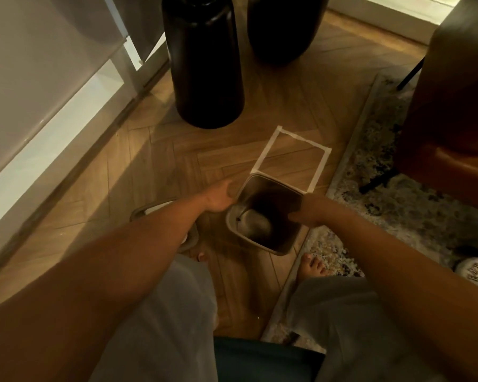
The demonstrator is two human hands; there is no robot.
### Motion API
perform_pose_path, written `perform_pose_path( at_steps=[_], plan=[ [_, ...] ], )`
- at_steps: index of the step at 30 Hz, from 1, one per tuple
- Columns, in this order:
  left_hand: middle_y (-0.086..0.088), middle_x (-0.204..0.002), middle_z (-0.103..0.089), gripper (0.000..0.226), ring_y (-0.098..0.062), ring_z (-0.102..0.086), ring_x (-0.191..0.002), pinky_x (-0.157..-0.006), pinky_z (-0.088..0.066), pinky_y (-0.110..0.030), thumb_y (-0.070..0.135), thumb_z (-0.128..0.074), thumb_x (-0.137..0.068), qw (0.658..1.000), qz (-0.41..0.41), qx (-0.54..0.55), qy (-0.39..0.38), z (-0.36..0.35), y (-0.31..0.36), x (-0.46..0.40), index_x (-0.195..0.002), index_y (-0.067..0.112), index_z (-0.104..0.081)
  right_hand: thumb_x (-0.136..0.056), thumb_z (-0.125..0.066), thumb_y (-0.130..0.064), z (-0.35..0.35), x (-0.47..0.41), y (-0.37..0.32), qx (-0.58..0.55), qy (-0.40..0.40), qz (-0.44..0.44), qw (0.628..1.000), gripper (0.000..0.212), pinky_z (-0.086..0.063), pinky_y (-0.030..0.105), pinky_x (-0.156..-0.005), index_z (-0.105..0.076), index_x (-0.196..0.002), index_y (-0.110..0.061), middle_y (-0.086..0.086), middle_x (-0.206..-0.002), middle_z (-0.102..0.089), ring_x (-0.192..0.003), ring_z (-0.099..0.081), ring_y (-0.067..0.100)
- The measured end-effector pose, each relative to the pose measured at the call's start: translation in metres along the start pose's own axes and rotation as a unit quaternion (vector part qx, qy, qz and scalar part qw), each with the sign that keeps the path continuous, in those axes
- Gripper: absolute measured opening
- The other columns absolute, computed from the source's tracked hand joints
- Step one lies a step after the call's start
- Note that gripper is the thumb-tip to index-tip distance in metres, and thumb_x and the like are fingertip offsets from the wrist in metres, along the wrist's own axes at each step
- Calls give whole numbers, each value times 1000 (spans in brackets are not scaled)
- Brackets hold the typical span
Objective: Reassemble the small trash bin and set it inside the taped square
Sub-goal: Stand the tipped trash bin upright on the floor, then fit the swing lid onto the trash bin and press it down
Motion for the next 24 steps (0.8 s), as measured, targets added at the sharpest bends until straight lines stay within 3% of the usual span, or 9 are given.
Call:
perform_pose_path(
  at_steps=[2, 4, 6, 8, 12, 16, 20, 22, 24],
  plan=[
    [-17, -141, -55, 52, -24, -56, -116, -84, -40, -20, 27, -63, -98, 998, 33, -30, -32, 7, -16, 7, -143, 7, -48, -91, -63, -52, 20, 1, -10, -37, 32, -7, 999, 49, -46, 28, -63, -65, -120, -12, 4, -100, -64, -83, -59, 18],
    [-15, -140, -56, 51, -24, -56, -117, -88, -39, -28, 34, -58, -99, 996, 59, -55, -50, 19, -34, 14, -142, 9, -51, -89, -64, -57, 36, 2, -26, -51, 55, 18, 997, 59, -48, 30, -73, -60, -129, -13, 7, -116, -66, -97, -62, 22],
    [-13, -145, -54, 57, -28, -53, -125, -95, -39, -30, 40, -56, -99, 993, 81, -79, -37, 37, -52, 24, -147, 11, -46, -90, -62, -60, 50, 3, -46, -64, 74, 65, 993, 70, -47, 34, -90, -52, -142, -14, 8, -133, -62, -114, -60, 25],
    [-12, -144, -54, 58, -29, -53, -127, -95, -40, -30, 40, -57, -99, 994, 90, -65, -6, 54, -71, 33, -147, 11, -47, -92, -61, -57, 58, 4, -66, -96, 59, 110, 988, 65, -43, 33, -90, -51, -145, -20, 4, -134, -63, -108, -58, 18],
    [-16, -119, -64, 32, -28, -62, -97, -77, -48, -34, 33, -55, -101, 990, 142, 18, 8, 70, -121, 53, -124, 11, -60, -93, -58, -58, 61, -3, -98, -60, 59, 136, 987, 70, -41, 31, -99, -43, -152, -23, 3, -142, -59, -124, -56, 22],
    [-9, -109, -54, 25, -26, -57, -94, -78, -45, -34, 37, -56, -100, 974, 207, 74, 46, 82, -174, 72, -111, 16, -53, -96, -60, -48, 54, -25, -142, -76, 49, 176, 980, 66, -34, 14, -72, -43, -153, -20, 2, -140, -62, -116, -58, 16],
    [-13, -125, -59, 40, -28, -56, -115, -84, -37, -27, 34, -55, -102, 967, 230, 74, 79, 90, -213, 88, -129, 5, -61, -95, -63, -43, 44, -52, -194, -137, 52, 212, 966, 59, -40, 22, -78, -49, -148, -22, 2, -137, -62, -103, -57, 9],
    [-15, -129, -62, 39, -23, -57, -109, -81, -41, -23, 29, -55, -102, 965, 231, 98, 78, 86, -228, 94, -129, 2, -64, -97, -62, -40, 35, -64, -216, -153, 50, 224, 961, 55, -41, 19, -71, -51, -148, -22, 2, -135, -62, -95, -59, 7],
    [-16, -128, -64, 36, -25, -60, -111, -87, -48, -28, 26, -55, -102, 961, 236, 124, 74, 83, -246, 97, -126, 1, -66, -99, -60, -37, 21, -77, -234, -163, 39, 229, 959, 53, -44, 21, -75, -51, -148, -19, 4, -137, -61, -101, -62, 11]
  ],
)
Point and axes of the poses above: each hand's wrist, its own x-axis away from the middle knuckle, its own z-axis out of the back of the hand, y = z × x, the point moved 7 cm from there along -x, towards the middle knuckle
